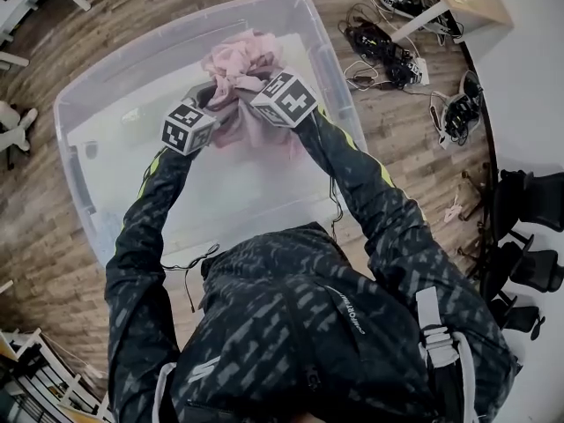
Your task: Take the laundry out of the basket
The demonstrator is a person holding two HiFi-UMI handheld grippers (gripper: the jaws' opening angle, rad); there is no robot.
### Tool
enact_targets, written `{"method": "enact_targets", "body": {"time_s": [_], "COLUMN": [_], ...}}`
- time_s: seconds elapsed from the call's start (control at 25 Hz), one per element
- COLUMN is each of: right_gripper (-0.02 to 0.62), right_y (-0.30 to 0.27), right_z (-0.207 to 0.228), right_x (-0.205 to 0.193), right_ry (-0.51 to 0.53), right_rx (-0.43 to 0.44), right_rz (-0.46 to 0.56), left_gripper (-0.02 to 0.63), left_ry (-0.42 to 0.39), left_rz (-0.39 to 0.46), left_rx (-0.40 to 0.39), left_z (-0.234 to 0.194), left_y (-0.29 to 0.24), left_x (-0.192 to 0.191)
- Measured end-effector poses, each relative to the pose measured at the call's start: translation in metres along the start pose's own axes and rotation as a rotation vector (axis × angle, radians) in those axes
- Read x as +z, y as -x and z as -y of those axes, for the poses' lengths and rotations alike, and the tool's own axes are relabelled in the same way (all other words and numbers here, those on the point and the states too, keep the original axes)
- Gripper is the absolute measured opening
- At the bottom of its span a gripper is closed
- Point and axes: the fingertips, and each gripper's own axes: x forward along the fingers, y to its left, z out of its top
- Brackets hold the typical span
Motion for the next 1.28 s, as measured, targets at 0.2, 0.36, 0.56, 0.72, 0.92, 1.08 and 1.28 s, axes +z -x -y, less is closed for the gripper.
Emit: {"method": "enact_targets", "body": {"time_s": [0.2,0.36,0.56,0.72,0.92,1.08,1.28], "right_gripper": [0.112,0.112,0.112,0.114,0.115,0.115,0.117], "right_y": [0.038,0.066,0.103,0.128,0.153,0.167,0.193], "right_z": [-0.013,-0.025,-0.042,-0.054,-0.073,-0.089,-0.105], "right_x": [0.029,0.060,0.086,0.098,0.112,0.117,0.119], "right_ry": [0.015,0.039,0.081,0.089,0.090,0.102,0.118], "right_rx": [-0.008,-0.008,-0.021,-0.016,-0.011,-0.010,-0.022], "right_rz": [0.092,0.185,0.280,0.331,0.385,0.410,0.451], "left_gripper": [0.216,0.215,0.213,0.212,0.209,0.207,0.206], "left_ry": [-0.031,-0.084,-0.150,-0.174,-0.182,-0.190,-0.210], "left_rz": [0.052,0.088,0.131,0.136,0.171,0.194,0.235], "left_rx": [0.049,0.108,0.182,0.224,0.256,0.277,0.291], "left_z": [0.017,0.025,0.044,0.061,0.079,0.093,0.116], "left_y": [0.027,0.054,0.081,0.098,0.122,0.138,0.151], "left_x": [0.039,0.072,0.107,0.125,0.142,0.148,0.160]}}
